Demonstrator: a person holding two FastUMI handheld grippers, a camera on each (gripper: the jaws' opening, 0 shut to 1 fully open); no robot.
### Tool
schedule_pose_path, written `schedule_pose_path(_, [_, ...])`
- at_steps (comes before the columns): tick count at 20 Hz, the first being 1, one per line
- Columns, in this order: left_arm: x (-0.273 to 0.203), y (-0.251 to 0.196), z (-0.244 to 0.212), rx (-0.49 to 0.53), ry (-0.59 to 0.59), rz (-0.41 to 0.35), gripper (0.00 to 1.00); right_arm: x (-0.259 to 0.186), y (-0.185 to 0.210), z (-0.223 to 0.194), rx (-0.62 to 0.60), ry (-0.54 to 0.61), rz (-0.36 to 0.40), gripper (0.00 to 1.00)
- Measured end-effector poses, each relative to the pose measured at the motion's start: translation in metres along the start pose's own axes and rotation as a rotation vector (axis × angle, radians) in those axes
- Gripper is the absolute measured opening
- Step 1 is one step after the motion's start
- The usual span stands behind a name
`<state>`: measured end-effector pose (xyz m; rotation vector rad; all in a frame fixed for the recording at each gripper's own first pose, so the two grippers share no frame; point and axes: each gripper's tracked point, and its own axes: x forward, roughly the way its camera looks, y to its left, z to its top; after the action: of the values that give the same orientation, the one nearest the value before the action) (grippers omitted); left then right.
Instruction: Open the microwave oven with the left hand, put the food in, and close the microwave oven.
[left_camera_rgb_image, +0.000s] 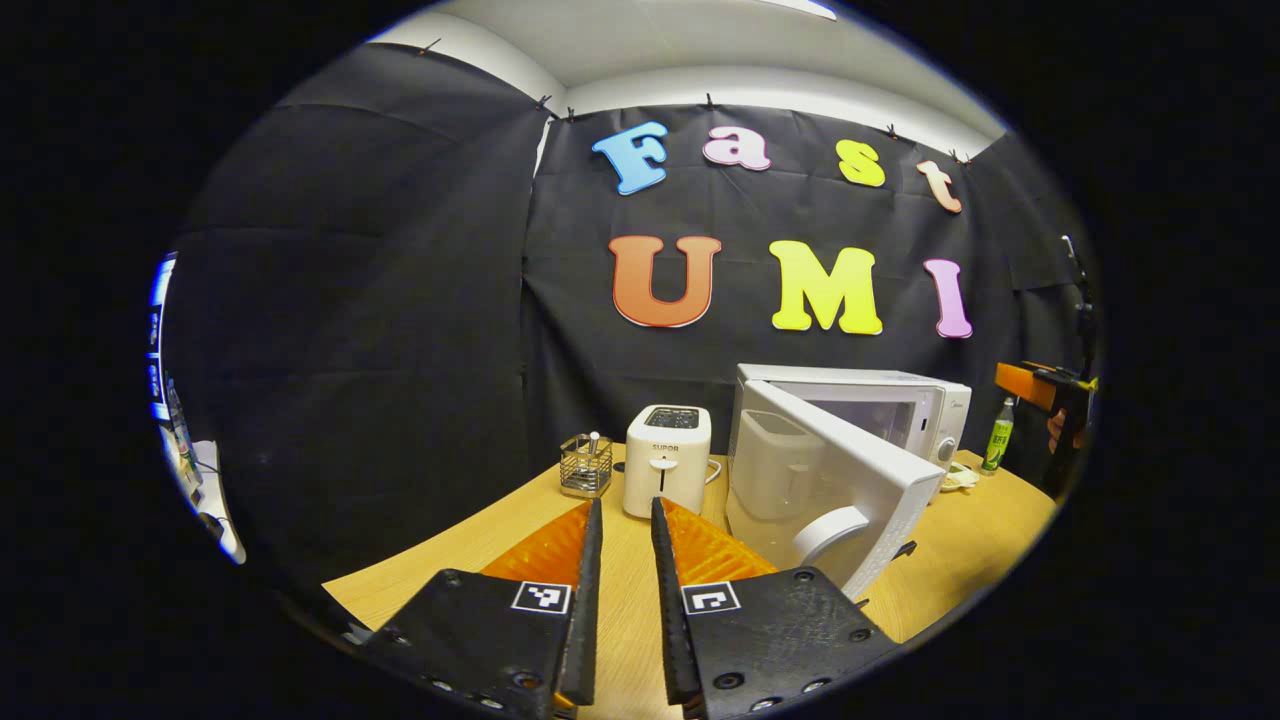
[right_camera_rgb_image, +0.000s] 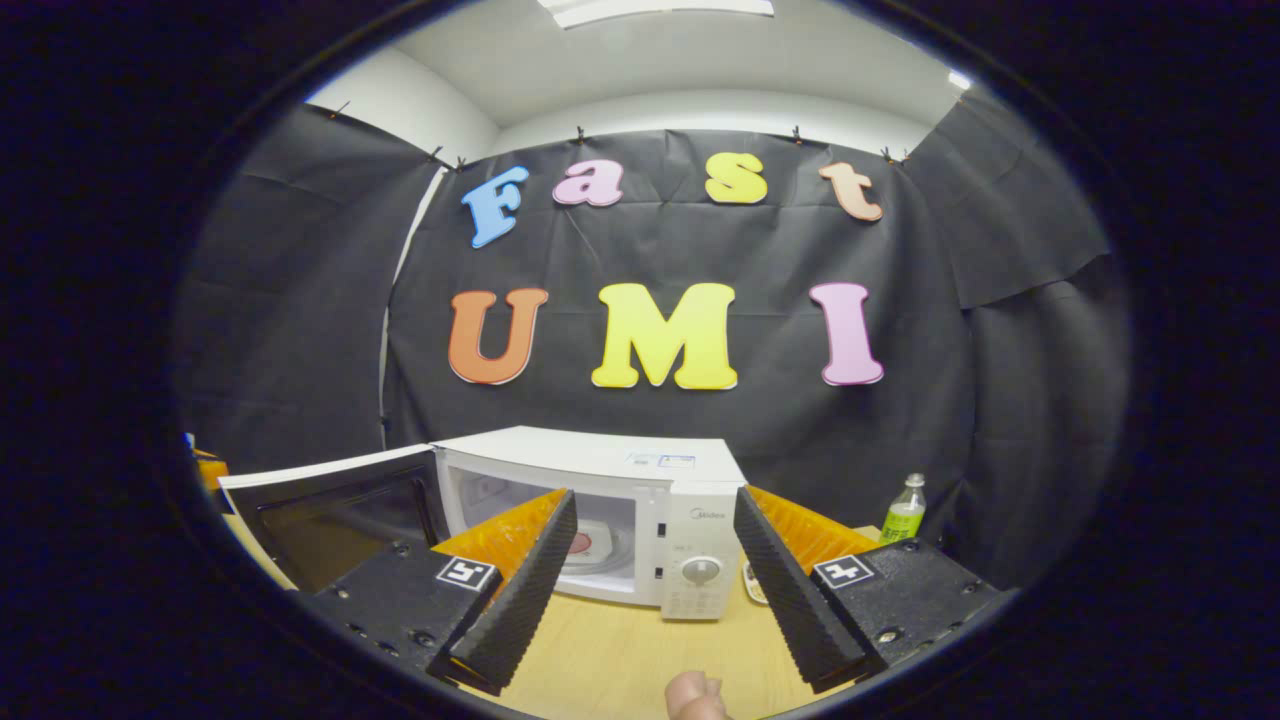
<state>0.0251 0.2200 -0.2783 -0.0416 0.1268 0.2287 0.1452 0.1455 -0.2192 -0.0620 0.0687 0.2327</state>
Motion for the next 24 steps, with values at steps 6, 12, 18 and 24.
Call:
schedule_pose_path(6, [0.021,-0.030,-0.020,-0.020,0.022,-0.153,0.02,-0.033,-0.028,0.013,0.027,0.033,-0.047,0.91])
schedule_pose_path(12, [0.022,-0.072,-0.026,-0.004,0.008,-0.242,0.01,-0.053,-0.064,0.008,0.031,0.076,-0.116,0.91])
schedule_pose_path(18, [0.031,-0.130,-0.035,-0.020,0.038,-0.373,0.00,-0.054,-0.084,0.007,0.084,0.099,-0.100,1.00])
schedule_pose_path(24, [0.044,-0.185,-0.034,-0.009,0.042,-0.455,0.00,-0.056,-0.103,0.011,0.106,0.099,-0.104,0.92])
